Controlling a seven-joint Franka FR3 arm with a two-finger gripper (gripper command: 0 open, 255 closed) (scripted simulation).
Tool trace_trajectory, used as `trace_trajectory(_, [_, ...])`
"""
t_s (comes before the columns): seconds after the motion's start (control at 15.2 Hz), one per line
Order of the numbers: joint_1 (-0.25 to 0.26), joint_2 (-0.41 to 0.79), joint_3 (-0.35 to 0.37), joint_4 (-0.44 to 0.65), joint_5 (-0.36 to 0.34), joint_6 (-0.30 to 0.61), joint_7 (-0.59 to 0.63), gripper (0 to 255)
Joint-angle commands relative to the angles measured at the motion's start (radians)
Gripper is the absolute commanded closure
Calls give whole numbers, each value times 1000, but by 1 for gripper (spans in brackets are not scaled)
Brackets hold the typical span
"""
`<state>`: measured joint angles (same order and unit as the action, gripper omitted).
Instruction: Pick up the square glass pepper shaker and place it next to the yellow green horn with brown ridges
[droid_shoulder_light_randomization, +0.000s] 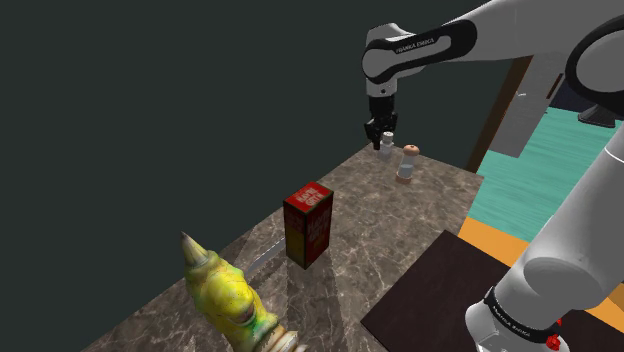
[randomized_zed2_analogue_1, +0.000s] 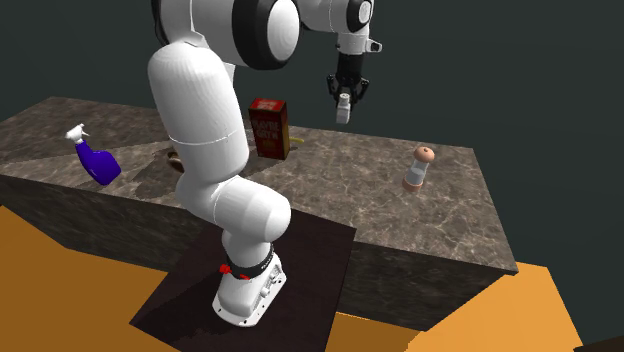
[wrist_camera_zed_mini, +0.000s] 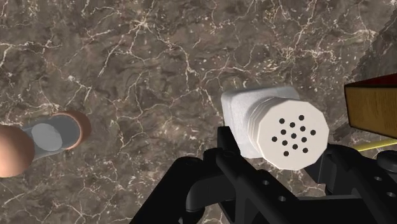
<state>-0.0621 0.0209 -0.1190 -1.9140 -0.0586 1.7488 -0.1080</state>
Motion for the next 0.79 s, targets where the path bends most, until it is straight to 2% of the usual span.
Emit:
trace_trajectory(0.0, [1, -3, 1, 24, 0, -28, 0, 255])
trace_trajectory(0.73, [2, -13, 2, 152, 0, -165, -6, 255])
